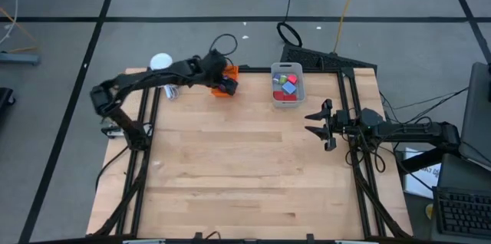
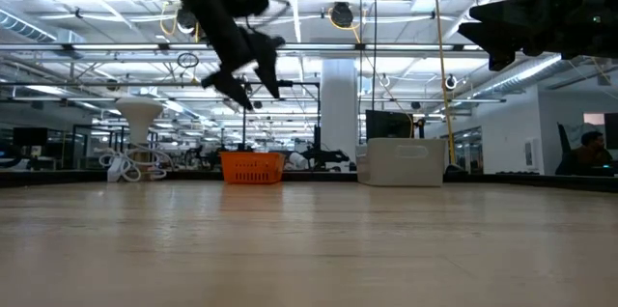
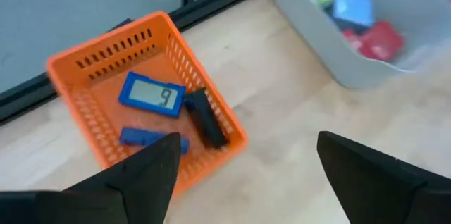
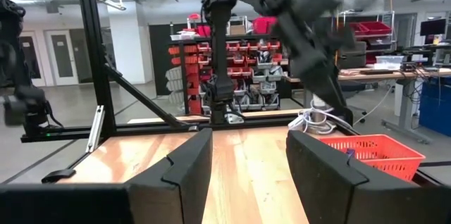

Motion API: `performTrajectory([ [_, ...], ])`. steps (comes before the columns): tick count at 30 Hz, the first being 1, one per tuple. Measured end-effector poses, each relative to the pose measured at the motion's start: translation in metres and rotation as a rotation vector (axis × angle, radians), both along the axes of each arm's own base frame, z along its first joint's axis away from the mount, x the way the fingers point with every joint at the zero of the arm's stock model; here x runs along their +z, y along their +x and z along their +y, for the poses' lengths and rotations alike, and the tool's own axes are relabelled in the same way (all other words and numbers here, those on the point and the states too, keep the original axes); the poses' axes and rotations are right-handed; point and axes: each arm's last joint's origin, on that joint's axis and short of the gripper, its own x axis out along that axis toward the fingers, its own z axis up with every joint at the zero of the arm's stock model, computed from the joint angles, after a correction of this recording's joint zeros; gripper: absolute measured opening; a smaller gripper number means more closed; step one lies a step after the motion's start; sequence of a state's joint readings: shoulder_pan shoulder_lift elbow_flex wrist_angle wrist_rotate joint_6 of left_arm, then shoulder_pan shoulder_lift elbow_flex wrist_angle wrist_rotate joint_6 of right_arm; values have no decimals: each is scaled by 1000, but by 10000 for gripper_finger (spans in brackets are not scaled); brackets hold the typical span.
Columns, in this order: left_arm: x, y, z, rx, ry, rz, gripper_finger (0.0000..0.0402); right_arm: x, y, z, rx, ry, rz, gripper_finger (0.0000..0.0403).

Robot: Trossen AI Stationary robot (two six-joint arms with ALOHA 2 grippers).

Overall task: Pick & Place Office items
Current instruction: Return to Home Position

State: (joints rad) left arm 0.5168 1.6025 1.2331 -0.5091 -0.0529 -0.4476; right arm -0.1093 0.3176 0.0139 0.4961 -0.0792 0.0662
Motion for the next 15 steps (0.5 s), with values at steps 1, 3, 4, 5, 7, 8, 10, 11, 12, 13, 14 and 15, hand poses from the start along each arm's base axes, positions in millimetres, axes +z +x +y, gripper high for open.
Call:
performTrajectory([
  [1,9,-5,-6,-6,5,-11,337,0,0,0,0,0,0,171],
  [3,29,-15,-19,-13,11,-52,336,0,0,0,0,0,0,171],
  [4,38,-20,-26,-13,7,-75,335,0,0,0,0,0,0,171],
  [5,47,-26,-34,-18,-1,-87,334,0,0,0,0,0,-1,171],
  [7,60,-37,-52,-53,-13,-91,331,0,0,0,0,0,0,171],
  [8,65,-42,-62,-80,-14,-92,330,0,0,0,0,0,0,171],
  [10,71,-48,-83,-160,-16,-68,327,0,0,0,0,0,0,171],
  [11,74,-51,-93,-203,-11,-58,326,0,0,0,0,0,0,171],
  [12,76,-53,-102,-241,-4,-45,326,0,0,0,0,0,0,171],
  [13,76,-55,-110,-277,3,-23,327,0,0,0,0,0,0,171],
  [14,76,-56,-117,-315,12,-5,328,0,0,0,0,0,-1,171],
  [15,76,-56,-124,-352,17,10,329,0,0,0,0,0,-1,171],
])
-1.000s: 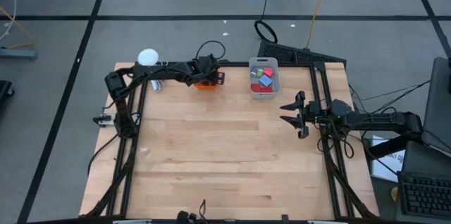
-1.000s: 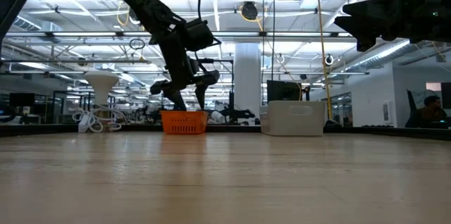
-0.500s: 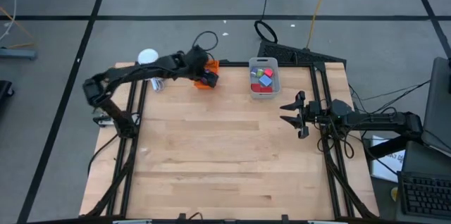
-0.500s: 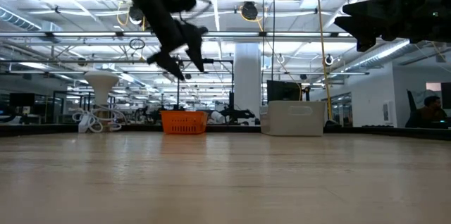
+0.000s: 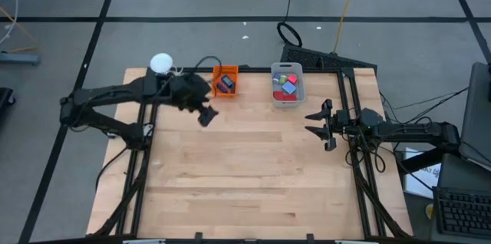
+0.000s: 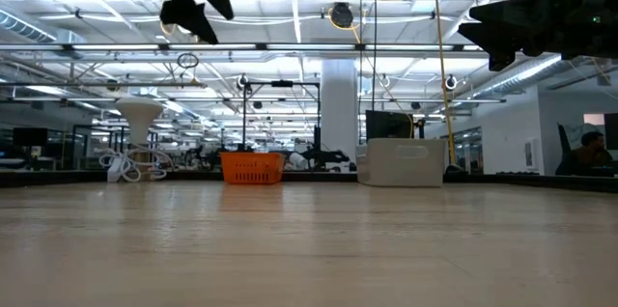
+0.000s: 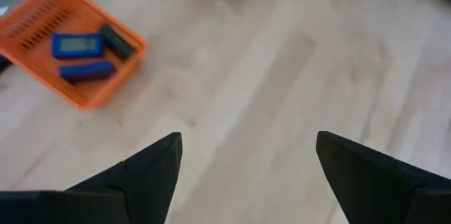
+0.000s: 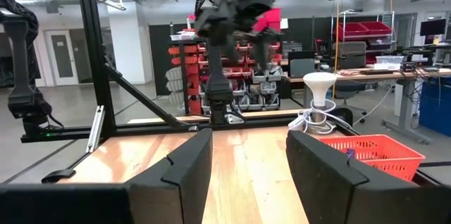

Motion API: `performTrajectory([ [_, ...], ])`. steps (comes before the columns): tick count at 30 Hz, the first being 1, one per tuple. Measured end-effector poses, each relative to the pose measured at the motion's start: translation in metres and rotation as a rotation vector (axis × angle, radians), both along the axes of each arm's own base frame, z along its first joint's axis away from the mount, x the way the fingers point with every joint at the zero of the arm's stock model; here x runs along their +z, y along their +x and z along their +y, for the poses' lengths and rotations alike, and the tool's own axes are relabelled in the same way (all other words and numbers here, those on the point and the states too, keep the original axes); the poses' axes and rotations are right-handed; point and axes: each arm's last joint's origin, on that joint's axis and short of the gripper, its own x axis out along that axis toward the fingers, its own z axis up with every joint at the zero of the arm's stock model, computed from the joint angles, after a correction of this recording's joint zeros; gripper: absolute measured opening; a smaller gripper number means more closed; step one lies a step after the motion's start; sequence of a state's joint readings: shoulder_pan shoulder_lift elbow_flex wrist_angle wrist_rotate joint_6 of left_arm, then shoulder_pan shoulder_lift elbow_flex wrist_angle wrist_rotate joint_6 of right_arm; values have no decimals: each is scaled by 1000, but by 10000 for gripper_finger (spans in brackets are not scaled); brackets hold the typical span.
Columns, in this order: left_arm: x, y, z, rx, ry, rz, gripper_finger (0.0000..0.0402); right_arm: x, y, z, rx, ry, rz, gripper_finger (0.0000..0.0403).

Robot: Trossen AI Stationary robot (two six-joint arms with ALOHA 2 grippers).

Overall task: Pick & Place Office items
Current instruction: Return to Home Position

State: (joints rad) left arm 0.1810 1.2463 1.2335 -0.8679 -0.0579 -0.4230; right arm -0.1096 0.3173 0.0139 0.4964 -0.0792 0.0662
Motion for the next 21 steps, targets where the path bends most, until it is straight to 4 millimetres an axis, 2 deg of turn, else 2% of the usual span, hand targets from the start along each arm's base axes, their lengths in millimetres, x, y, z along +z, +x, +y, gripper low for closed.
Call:
performTrajectory([
  [2,-4,0,-14,-52,4,40,332,0,0,0,0,0,0,171],
  [6,-27,3,-42,-72,35,63,330,0,0,0,0,0,0,171],
  [11,-76,6,-68,-106,83,28,321,0,0,0,0,0,0,171],
  [17,-138,1,-88,-164,36,-119,318,0,0,0,0,0,0,171],
  [21,-156,-4,-94,-182,16,-307,325,0,0,0,0,0,1,171],
])
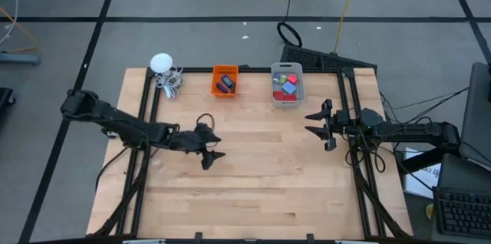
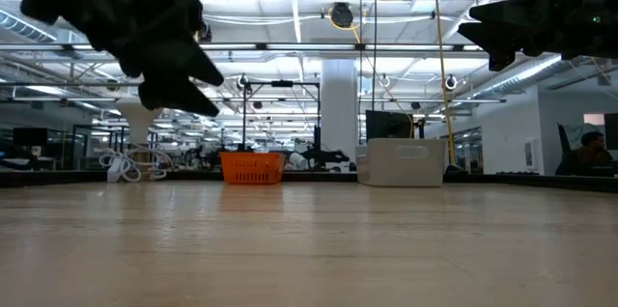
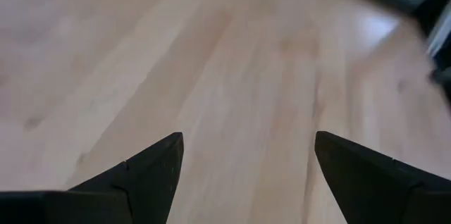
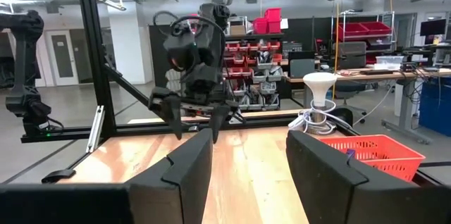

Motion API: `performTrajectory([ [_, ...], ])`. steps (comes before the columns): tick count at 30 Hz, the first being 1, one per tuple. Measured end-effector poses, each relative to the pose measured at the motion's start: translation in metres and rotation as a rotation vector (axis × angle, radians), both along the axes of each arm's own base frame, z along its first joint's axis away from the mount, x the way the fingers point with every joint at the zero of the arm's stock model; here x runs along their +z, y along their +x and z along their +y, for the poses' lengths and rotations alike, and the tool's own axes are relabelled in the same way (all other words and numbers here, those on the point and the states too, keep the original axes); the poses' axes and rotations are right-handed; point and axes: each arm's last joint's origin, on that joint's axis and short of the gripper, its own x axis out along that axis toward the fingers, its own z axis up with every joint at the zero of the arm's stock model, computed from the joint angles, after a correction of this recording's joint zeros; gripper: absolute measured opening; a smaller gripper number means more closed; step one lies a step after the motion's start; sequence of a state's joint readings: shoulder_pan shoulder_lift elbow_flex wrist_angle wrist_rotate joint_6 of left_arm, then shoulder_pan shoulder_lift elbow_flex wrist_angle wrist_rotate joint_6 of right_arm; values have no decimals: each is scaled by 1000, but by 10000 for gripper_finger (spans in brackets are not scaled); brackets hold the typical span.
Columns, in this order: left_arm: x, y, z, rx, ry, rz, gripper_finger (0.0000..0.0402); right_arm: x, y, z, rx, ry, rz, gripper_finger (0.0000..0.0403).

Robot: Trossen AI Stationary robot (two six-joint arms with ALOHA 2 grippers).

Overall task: Pick & Place Office items
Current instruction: Return to Home Position

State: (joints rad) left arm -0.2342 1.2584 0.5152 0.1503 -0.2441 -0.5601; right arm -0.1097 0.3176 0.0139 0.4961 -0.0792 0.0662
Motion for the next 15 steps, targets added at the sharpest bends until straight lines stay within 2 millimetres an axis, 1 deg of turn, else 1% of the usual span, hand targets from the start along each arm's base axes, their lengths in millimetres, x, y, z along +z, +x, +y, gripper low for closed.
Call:
performTrajectory([
  [4,-8,-9,-4,-52,64,-223,330,0,0,0,0,0,0,171],
  [9,-20,-24,-3,-92,125,-333,326,0,0,0,0,0,-1,171],
  [13,-19,-34,0,-111,167,-435,319,0,0,0,0,0,0,171],
  [15,-13,-42,1,-151,195,-530,315,0,0,0,0,0,-1,171],
])
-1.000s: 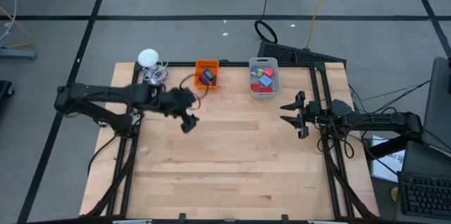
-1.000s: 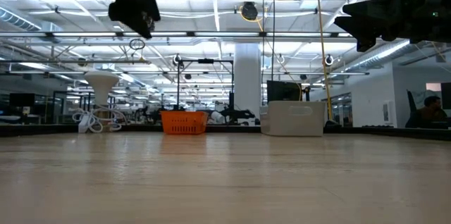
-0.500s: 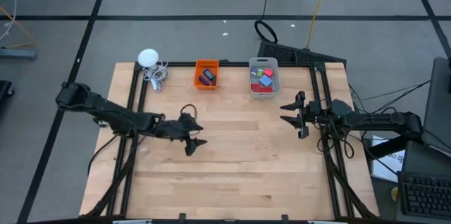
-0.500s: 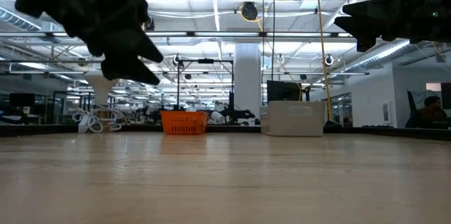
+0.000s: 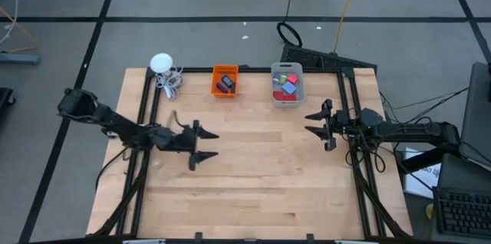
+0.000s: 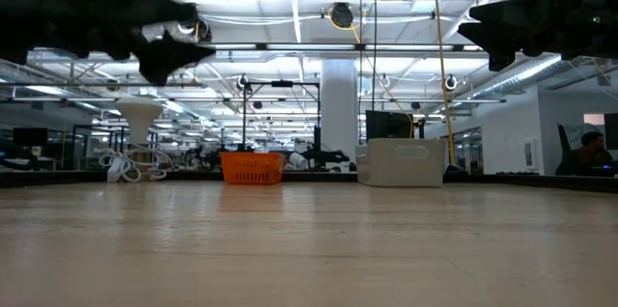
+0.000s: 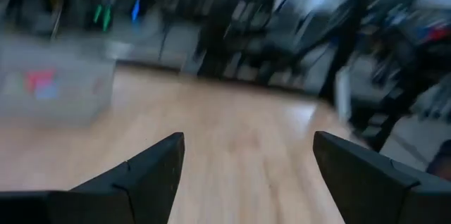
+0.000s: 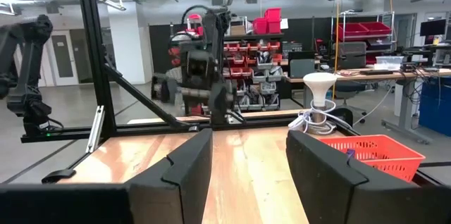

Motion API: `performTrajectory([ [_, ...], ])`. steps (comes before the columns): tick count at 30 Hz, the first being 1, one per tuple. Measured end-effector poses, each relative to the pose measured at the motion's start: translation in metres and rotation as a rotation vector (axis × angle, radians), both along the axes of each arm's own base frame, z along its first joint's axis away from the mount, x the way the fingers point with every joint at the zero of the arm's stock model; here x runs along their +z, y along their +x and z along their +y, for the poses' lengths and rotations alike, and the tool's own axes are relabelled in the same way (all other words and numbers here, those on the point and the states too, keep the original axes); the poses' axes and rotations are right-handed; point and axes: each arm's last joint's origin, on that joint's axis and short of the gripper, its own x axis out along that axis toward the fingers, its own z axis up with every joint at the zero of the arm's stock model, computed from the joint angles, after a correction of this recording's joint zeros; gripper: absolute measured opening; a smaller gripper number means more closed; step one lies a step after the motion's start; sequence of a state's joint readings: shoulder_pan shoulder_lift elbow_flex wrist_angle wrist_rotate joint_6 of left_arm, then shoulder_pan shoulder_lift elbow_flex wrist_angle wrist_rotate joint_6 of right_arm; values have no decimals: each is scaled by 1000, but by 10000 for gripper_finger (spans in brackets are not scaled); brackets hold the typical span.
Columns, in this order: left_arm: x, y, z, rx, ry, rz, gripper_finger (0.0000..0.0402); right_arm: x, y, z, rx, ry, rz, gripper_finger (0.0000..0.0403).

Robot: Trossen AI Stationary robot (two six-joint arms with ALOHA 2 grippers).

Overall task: Pick & Place Office items
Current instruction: Return to Home Position

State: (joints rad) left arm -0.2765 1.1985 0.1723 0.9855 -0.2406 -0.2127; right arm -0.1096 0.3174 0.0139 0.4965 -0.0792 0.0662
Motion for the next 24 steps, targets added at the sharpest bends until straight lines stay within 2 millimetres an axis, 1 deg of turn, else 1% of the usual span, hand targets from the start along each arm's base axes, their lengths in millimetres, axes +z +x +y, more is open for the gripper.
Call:
performTrajectory([
  [4,7,-22,4,-59,80,-134,313,0,0,0,0,0,0,171],
  [8,9,-43,10,-53,96,-222,318,0,0,0,0,0,0,171],
  [11,14,-49,13,-38,127,-244,324,0,0,0,0,0,0,171],
  [14,24,-56,16,-14,171,-329,328,0,0,0,0,0,0,171],
  [18,34,-65,21,33,234,-409,325,0,0,0,0,0,3,171],
  [24,40,-74,28,161,239,-418,314,0,0,0,0,0,0,171],
])
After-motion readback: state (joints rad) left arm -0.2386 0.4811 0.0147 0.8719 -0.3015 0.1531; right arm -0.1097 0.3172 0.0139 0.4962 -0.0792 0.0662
